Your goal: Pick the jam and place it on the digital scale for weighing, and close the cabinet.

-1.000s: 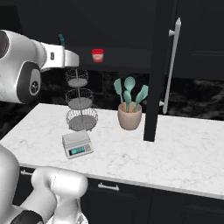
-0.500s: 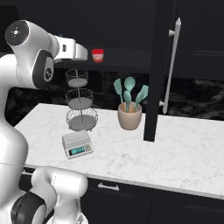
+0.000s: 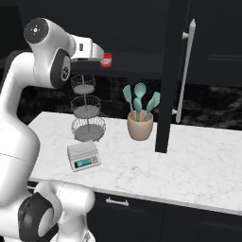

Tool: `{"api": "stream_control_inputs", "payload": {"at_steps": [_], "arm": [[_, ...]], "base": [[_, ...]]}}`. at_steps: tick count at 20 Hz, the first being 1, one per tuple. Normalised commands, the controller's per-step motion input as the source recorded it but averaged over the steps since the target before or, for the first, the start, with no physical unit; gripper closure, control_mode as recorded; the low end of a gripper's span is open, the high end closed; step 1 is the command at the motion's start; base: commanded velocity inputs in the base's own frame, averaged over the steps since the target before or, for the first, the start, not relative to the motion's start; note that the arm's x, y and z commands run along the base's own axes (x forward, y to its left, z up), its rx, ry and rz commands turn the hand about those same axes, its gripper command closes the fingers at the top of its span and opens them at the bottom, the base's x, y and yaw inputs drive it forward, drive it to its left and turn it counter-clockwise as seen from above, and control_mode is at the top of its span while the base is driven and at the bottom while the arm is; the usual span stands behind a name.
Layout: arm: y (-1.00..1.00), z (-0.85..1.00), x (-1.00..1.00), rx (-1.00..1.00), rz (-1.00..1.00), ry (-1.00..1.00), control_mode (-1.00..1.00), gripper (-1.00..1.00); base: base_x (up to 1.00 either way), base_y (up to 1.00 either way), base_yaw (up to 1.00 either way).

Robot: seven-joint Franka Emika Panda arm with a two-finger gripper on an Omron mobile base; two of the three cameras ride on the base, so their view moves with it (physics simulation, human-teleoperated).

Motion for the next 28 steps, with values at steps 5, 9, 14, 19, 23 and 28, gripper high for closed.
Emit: {"api": "stream_control_inputs", "payload": {"at_steps": [5, 9, 14, 19, 23, 28], "arm": [[0.00, -0.05, 0.47, 0.00, 0.00, 0.01, -1.00, -1.00], [-0.02, -0.17, 0.39, 0.00, 0.00, 0.00, -1.00, -1.00], [-0.02, -0.19, 0.37, 0.00, 0.00, 0.00, -1.00, -1.00], [-0.12, -0.10, 0.42, 0.03, 0.00, 0.00, -1.00, -1.00], [-0.03, -0.16, 0.51, 0.01, 0.00, 0.00, -1.00, -1.00], [0.00, -0.03, 0.48, 0.00, 0.00, 0.02, -1.00, -1.00]], "base": [[0.00, 0.00, 0.00], [0.00, 0.00, 0.00], [0.00, 0.00, 0.00], [0.00, 0.00, 0.00], [0.00, 0.00, 0.00], [0.00, 0.00, 0.00]]}}
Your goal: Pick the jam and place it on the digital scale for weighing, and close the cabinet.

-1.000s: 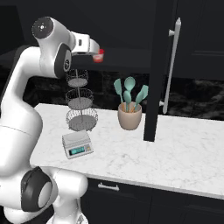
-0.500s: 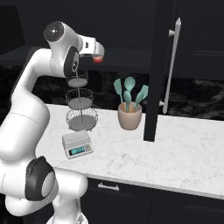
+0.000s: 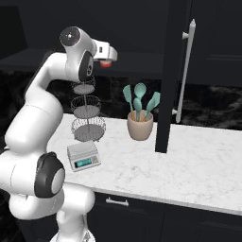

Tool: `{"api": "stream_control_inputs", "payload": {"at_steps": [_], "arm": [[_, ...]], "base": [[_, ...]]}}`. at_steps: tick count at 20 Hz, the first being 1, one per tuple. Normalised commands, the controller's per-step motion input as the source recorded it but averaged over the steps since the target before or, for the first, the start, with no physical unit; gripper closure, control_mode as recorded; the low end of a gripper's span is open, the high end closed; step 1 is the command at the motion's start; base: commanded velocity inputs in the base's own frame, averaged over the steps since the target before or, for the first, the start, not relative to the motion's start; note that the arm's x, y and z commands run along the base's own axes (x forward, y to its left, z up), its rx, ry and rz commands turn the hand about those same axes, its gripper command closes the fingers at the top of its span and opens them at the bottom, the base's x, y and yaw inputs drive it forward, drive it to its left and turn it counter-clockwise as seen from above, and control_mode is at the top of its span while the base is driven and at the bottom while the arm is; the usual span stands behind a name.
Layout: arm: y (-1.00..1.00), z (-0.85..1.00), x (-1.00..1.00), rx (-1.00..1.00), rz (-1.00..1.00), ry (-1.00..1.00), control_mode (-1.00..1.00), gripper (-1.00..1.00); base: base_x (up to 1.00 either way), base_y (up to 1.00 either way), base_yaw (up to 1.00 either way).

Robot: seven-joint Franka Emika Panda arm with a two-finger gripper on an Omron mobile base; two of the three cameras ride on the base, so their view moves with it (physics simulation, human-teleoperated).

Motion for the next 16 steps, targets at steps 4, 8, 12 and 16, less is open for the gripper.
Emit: {"api": "stream_control_inputs", "payload": {"at_steps": [4, 8, 12, 16], "arm": [[0.00, 0.00, 0.40, 0.00, 0.00, 0.03, -1.00, -1.00], [-0.01, -0.03, 0.40, 0.00, 0.00, 0.02, -1.00, -1.00], [0.00, -0.08, 0.37, 0.00, 0.00, 0.00, -1.00, -1.00], [-0.09, -0.16, 0.30, 0.02, 0.00, 0.00, -1.00, -1.00]], "base": [[0.00, 0.00, 0.00], [0.00, 0.00, 0.00], [0.00, 0.00, 0.00], [0.00, 0.00, 0.00]]}}
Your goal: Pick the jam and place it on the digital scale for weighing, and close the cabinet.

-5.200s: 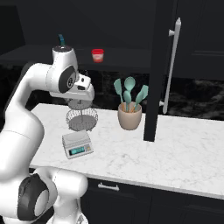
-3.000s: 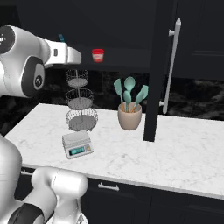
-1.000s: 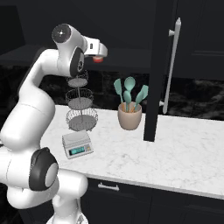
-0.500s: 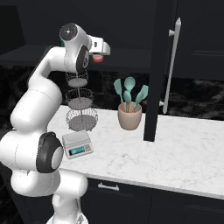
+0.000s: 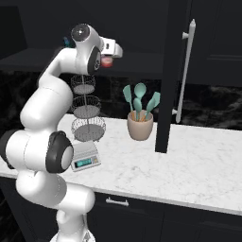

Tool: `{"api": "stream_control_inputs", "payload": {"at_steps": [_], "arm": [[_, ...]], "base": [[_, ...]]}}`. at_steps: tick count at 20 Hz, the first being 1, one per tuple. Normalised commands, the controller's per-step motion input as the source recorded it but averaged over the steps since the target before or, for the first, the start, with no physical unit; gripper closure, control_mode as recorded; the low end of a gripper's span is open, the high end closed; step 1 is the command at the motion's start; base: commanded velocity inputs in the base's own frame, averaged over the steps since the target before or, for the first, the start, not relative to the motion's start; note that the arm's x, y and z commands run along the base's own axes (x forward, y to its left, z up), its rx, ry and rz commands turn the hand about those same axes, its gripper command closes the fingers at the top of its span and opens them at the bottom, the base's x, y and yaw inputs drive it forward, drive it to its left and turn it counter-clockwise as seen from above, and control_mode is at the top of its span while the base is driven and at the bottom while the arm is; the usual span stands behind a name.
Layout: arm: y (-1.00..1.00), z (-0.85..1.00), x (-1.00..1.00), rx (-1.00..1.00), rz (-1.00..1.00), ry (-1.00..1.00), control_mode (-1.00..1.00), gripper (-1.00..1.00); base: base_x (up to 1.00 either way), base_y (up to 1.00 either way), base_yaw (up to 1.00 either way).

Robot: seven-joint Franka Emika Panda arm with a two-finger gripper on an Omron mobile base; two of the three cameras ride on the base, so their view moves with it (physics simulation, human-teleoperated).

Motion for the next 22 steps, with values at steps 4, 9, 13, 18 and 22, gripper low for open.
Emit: {"api": "stream_control_inputs", "payload": {"at_steps": [4, 9, 13, 18, 22], "arm": [[-0.11, -0.26, 0.36, 0.02, 0.00, 0.00, -1.00, -1.00], [0.00, -0.37, 0.09, 0.00, 0.00, 0.00, -1.00, 1.00], [0.00, -0.40, 0.00, 0.00, 0.00, 0.00, -1.00, 1.00], [0.00, -0.14, -0.30, 0.01, 0.04, -0.14, -1.00, 1.00], [0.18, 0.00, -0.94, 0.09, 0.07, -0.34, -1.00, 1.00]], "base": [[0.00, 0.00, 0.00], [0.00, 0.00, 0.00], [0.00, 0.00, 0.00], [0.00, 0.00, 0.00], [0.00, 0.00, 0.00]]}}
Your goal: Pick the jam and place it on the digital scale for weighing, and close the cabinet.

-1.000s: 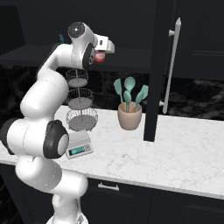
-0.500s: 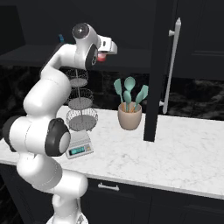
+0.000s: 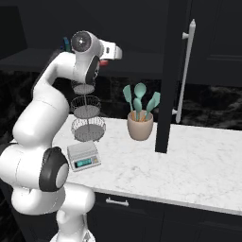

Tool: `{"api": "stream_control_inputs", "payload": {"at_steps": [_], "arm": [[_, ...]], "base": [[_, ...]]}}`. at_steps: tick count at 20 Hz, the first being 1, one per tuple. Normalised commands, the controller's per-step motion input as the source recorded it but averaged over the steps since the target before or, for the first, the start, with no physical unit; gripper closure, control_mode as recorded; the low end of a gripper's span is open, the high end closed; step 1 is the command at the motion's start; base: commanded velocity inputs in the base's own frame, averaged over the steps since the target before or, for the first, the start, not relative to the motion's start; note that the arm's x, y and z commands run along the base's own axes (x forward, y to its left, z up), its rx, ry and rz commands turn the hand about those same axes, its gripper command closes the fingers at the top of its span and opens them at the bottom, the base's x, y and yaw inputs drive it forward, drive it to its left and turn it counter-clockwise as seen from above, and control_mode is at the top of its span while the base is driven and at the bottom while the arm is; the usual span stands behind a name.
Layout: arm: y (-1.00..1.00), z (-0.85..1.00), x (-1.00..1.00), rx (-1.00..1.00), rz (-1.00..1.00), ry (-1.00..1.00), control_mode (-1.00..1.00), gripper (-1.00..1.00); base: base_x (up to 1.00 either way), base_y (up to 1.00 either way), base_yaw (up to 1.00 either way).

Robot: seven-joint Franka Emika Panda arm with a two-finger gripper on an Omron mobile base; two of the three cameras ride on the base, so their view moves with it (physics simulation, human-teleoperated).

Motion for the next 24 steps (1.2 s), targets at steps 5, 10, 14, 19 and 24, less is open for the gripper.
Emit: {"api": "stream_control_inputs", "payload": {"at_steps": [5, 10, 14, 19, 24], "arm": [[0.40, -0.02, -1.00, 0.08, 0.15, -0.37, -1.00, 1.00], [0.11, 0.13, -1.00, 0.04, 0.17, -0.18, -1.00, 1.00], [0.00, 0.38, -1.00, 0.00, 0.24, -0.06, -1.00, 1.00], [0.09, 0.06, -1.00, 0.00, 0.25, -0.04, -1.00, 1.00], [0.37, -0.15, -0.99, 0.02, 0.19, 0.02, -1.00, 1.00]], "base": [[0.00, 0.00, 0.00], [0.00, 0.00, 0.00], [0.00, 0.00, 0.00], [0.00, 0.00, 0.00], [0.00, 0.00, 0.00]]}}
